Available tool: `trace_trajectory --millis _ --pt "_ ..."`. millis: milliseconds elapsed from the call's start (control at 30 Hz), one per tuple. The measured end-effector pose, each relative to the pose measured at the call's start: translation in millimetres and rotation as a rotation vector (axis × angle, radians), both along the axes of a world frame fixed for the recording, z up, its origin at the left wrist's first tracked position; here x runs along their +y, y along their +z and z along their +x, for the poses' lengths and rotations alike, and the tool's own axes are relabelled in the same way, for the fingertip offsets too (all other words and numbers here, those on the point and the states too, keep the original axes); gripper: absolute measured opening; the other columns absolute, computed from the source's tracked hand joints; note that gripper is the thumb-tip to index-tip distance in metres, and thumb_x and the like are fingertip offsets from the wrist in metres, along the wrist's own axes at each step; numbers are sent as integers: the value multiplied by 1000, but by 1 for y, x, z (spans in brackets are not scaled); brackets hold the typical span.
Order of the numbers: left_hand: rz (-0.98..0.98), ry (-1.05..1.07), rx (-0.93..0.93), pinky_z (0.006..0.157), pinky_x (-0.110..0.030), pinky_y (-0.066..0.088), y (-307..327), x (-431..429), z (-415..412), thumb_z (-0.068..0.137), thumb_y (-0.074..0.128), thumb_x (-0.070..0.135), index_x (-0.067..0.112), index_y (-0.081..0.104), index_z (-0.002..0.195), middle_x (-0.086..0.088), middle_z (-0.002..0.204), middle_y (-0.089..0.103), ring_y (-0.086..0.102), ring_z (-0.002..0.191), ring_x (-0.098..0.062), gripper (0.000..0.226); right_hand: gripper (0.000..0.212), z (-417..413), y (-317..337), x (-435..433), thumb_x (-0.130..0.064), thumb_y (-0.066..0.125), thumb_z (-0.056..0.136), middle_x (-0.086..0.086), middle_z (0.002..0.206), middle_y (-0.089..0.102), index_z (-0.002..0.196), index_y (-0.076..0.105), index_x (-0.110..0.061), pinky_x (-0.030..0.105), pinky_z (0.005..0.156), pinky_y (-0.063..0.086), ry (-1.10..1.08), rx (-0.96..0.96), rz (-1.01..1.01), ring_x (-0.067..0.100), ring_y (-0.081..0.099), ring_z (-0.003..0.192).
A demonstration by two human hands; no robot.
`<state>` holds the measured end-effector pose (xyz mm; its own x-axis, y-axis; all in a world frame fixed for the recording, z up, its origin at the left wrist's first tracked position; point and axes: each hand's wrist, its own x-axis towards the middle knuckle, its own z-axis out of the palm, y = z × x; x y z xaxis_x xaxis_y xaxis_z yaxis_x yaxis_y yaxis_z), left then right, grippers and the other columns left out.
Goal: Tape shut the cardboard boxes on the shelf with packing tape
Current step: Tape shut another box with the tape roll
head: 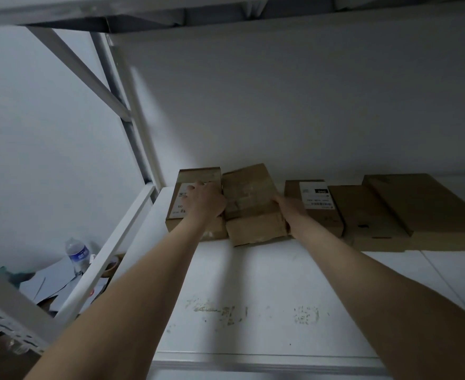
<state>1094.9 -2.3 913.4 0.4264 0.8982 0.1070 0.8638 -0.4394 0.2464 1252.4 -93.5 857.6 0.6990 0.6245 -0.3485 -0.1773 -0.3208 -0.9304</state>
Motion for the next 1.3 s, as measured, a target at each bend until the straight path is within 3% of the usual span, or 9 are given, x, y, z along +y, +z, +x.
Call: trace_trajectory --millis 100,233,433,567,633,767,867,1067,1300 --pt "10 4 -1 97 -46 39 0 -1 4 93 41 20 8 58 116 -18 128 47 42 118 -37 31 22 6 -6 0 -25 49 98 18 116 65 96 66 -10 38 92 50 -14 -87 -25 30 62 103" --pt "91 -49 -80 92 -43 41 6 -14 24 96 38 17 5 54 122 -19 129 46 41 120 -36 33 34 10 6 -10 -21 39 102 16 123 63 118 65 -6 41 96 49 26 -288 -27 31 58 111" --pt "21 -202 -108 96 -44 39 12 -55 81 97 37 13 5 47 131 -18 135 43 35 128 -38 37 36 45 25 -52 -21 45 100 8 138 53 133 54 -11 36 100 44 31 -527 -106 29 52 123" --pt "-62 -320 -168 98 -37 38 3 -93 131 94 43 13 6 52 129 -20 135 48 41 126 -36 36 40 78 38 -102 -27 50 95 6 139 54 134 55 -19 24 84 42 6 -631 -170 26 54 122" --pt "-88 -362 -164 98 -35 37 -1 -119 156 93 42 12 7 51 130 -18 135 49 44 124 -34 38 45 98 42 -133 -27 52 92 4 142 52 136 53 -21 26 95 41 -19 -631 -186 26 51 127" --pt "-141 -435 -189 80 -34 40 -1 -186 203 93 38 5 -3 58 111 -21 118 58 53 112 -37 28 44 137 46 -201 -27 52 89 3 135 57 132 58 -26 31 97 45 -33 -685 -241 29 54 122" --pt "-153 -521 -219 81 -38 47 -10 -227 233 92 41 9 -2 62 101 -20 108 62 58 102 -37 25 53 165 42 -247 -29 58 87 9 140 53 138 51 -23 38 106 42 -119 -625 -273 31 49 128" --pt "-254 -441 -130 99 -41 39 -30 -289 283 92 50 24 8 37 140 -20 136 43 39 128 -35 52 56 215 24 -316 -27 61 83 14 135 53 137 49 -15 41 101 46 -179 -491 -258 36 53 121" --pt "-326 -304 -178 89 -33 44 -47 -257 322 89 54 35 8 35 143 -14 138 45 47 122 -32 63 82 263 7 -309 -26 67 89 15 154 31 152 21 -2 34 106 36 -115 -330 -194 32 37 138"
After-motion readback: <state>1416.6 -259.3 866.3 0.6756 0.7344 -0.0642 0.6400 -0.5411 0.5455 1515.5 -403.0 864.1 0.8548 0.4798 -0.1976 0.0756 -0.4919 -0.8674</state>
